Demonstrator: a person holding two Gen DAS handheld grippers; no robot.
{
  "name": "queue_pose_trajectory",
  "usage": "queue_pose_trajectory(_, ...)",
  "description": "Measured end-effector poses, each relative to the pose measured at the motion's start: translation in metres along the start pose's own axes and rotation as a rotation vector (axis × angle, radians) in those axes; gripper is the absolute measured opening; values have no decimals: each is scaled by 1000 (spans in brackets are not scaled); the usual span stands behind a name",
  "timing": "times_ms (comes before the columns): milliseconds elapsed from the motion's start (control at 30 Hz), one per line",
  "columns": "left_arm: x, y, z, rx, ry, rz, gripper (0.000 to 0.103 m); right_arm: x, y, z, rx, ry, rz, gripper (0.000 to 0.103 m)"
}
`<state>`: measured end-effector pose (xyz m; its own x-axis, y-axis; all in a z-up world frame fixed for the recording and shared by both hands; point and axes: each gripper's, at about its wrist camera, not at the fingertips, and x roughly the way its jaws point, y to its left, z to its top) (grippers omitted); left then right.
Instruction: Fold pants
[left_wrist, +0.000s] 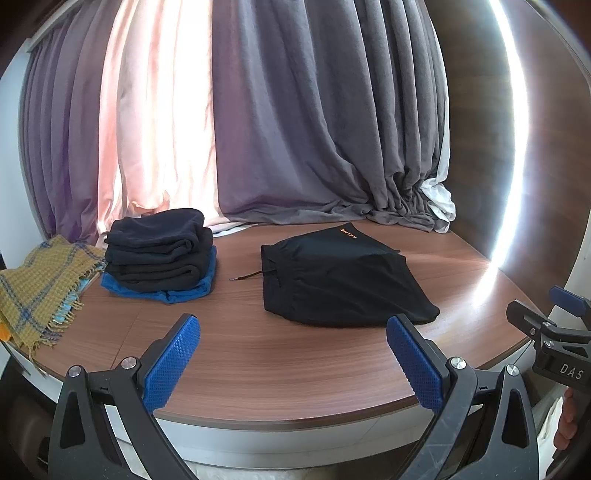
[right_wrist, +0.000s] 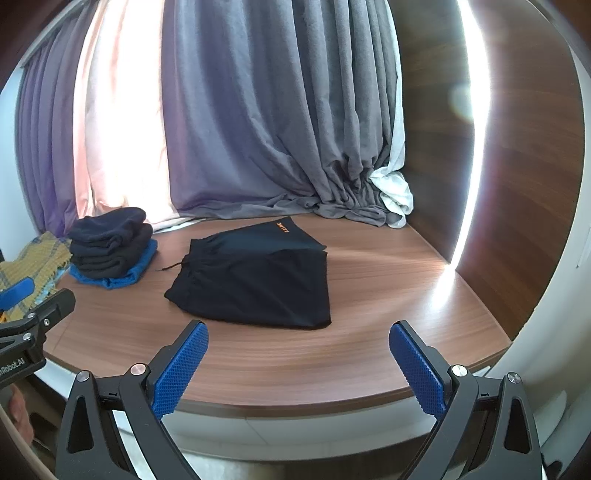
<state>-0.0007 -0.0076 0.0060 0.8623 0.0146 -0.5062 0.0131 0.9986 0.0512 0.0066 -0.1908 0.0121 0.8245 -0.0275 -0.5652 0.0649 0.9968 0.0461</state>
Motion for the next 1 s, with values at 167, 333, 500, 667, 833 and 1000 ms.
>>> queue_pose_trajectory(167, -5, 1, -6, -4, -5, -2, 103, 0, 0, 0, 0, -1, 0, 100)
queue_pose_trajectory(333, 0, 0, -3, -2, -2, -1, 103, 0, -1, 0, 0, -2, 2, 100)
queue_pose_trajectory(500, -5, 2, -9, -4, -9, -1, 103, 1, -1, 0, 0, 0, 4, 100)
queue_pose_trajectory(667, -3, 1, -8, -5, -10, 0, 103, 2, -1, 1, -1, 0, 2, 100)
queue_pose_trajectory(833, -3, 3, -9, -4, -10, 0, 103, 4, 0, 0, -2, 0, 2, 100)
queue_pose_trajectory(1000, -1, 5, -8, -6, -11, 2, 103, 4, 0, 0, -3, 0, 2, 100)
